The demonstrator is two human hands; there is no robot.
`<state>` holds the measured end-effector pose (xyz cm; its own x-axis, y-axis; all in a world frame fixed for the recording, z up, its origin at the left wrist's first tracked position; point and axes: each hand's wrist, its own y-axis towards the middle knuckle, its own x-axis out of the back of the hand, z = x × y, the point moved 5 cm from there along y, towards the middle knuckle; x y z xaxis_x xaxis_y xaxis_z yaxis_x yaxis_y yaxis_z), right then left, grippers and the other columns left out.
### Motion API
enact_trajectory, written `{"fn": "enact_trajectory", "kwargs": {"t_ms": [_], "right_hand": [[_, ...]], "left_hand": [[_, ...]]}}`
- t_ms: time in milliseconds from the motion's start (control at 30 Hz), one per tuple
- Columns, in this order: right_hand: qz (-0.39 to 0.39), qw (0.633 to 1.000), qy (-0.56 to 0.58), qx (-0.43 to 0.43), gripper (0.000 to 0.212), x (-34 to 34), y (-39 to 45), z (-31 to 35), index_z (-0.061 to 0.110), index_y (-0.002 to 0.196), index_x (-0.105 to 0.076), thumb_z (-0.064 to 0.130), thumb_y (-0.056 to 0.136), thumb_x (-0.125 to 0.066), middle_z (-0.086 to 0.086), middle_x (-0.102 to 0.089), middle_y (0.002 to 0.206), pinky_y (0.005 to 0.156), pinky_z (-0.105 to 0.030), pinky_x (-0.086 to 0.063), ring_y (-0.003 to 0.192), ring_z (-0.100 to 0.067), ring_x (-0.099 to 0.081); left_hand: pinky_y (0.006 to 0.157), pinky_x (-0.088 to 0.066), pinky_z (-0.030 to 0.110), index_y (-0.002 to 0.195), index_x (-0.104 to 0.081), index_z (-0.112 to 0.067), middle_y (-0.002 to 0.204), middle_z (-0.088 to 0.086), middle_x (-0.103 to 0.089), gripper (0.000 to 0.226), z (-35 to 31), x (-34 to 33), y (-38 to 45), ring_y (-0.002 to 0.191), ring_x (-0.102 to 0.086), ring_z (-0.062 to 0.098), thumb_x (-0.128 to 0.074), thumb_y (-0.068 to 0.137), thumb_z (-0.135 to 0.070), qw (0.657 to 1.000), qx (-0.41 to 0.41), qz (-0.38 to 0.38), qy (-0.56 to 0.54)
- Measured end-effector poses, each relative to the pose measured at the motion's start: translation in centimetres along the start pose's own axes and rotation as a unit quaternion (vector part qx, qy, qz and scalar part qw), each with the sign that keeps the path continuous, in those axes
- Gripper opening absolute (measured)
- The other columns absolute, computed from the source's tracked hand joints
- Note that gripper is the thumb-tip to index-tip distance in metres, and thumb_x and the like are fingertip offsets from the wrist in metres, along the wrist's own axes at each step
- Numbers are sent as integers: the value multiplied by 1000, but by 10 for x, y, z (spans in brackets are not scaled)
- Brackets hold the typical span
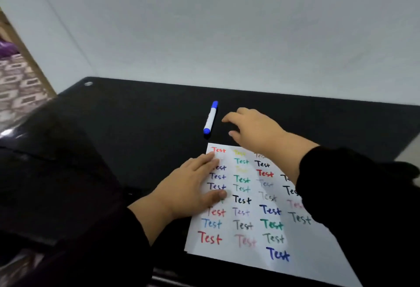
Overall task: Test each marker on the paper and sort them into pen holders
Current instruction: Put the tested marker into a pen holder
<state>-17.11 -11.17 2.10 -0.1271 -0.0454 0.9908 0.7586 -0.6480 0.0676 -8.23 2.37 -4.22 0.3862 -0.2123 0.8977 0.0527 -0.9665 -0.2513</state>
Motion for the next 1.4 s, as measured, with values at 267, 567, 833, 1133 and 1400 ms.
{"fn": "enact_trajectory", "kwargs": {"t_ms": [267, 567, 833, 1133, 1400], "right_hand": [[72, 979, -162, 99, 70, -30, 58, 19, 33, 149, -22, -2, 91, -37, -7, -31, 146, 85, -35, -41, 123, -29, -40], [-47, 980, -111, 158, 28, -28, 53, 8, 12, 123, -48, 10, 95, -45, -10, -49, 116, 67, -37, -42, 95, -29, -52], [-199, 944, 258, -46, 11, 10, -36, -7, 24, 101, -50, 22, 92, -54, 11, -62, 81, 68, -27, -47, 72, -10, -59], [-291, 783, 511, -204, 8, 29, -138, -2, 19, 85, -47, 15, 91, -49, -15, -65, 81, 57, -28, -48, 60, -12, -56], [-273, 673, 625, -286, 10, 9, -190, 5, 11, 89, -56, 15, 90, -48, -2, -62, 61, 50, -26, -43, 53, -14, -49]], "left_hand": [[114, -6, 29, 147, 1, -42, 153, -25, 10, 82, 6, -5, 2, 143, 5, 9, -38, 81, -72, 1000, -3, 1, 0], [115, -6, 30, 147, 0, -42, 153, -25, 10, 81, 11, -8, 3, 143, 5, 8, -38, 81, -72, 1000, -4, 4, 2], [115, -8, 33, 148, -2, -37, 155, -20, 9, 78, -4, 4, -3, 143, 6, 8, -42, 87, -63, 999, 21, 21, 20], [100, -34, 30, 146, -19, -38, 151, -16, -25, 68, -45, 15, -32, 136, -29, 9, -49, 88, -54, 987, 30, -87, -133], [60, -38, 21, 100, -51, -35, 80, -13, -54, 16, -81, -6, -65, 68, -48, 2, -39, 96, -45, 959, 1, -122, -256]]}}
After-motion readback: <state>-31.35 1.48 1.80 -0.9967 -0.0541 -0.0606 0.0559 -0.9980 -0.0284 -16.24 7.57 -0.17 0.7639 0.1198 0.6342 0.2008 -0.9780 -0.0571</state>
